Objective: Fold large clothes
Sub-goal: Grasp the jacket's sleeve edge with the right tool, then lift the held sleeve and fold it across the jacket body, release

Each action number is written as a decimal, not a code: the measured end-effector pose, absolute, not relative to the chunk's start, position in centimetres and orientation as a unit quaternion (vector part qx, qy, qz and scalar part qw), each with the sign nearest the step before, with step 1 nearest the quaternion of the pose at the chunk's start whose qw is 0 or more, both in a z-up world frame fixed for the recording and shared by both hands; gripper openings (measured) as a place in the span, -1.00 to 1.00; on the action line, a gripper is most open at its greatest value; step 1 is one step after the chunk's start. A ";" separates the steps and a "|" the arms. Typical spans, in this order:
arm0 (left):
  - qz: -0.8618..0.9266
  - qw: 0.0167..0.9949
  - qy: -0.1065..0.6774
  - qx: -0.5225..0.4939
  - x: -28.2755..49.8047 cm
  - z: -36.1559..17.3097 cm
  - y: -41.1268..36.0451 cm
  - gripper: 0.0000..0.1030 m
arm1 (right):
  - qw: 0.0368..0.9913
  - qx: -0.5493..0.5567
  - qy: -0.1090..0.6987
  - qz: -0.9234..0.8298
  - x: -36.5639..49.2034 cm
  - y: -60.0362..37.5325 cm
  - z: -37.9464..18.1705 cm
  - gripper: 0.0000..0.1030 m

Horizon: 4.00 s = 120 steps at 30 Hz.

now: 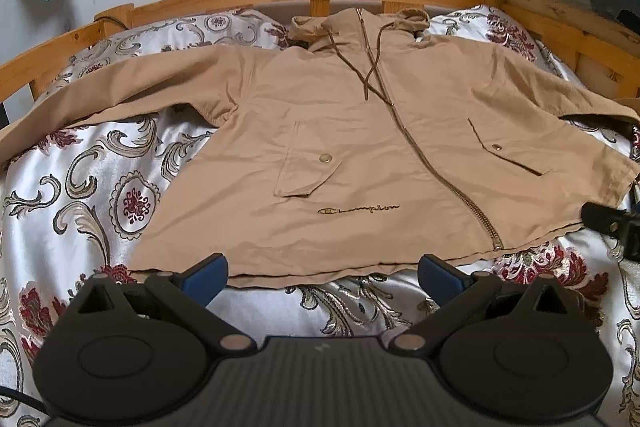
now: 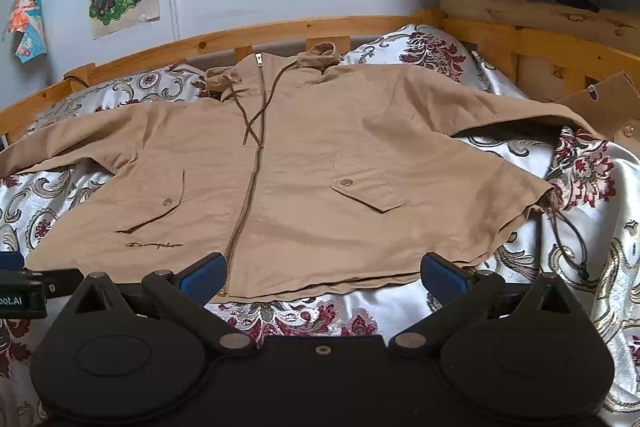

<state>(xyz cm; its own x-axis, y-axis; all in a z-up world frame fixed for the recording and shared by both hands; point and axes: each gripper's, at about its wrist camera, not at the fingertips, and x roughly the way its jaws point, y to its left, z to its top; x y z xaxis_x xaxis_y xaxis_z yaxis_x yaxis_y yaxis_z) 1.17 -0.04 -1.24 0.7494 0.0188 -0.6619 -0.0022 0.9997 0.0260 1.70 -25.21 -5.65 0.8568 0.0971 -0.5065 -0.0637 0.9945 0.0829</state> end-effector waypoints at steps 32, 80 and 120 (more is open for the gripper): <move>-0.128 0.919 0.363 0.088 19.0 -0.8 -4.0 0.99 | 0.902 -0.284 0.250 -0.208 17.3 -48.4 2.0 0.29; -0.114 0.926 0.360 0.028 15.4 -1.7 0.8 0.99 | 0.739 -0.521 0.382 -0.190 23.7 -49.0 -2.1 -1.00; -0.160 0.930 0.314 0.105 11.8 -0.9 -2.1 0.99 | 0.942 -0.029 0.169 0.289 22.5 -23.4 17.4 -1.00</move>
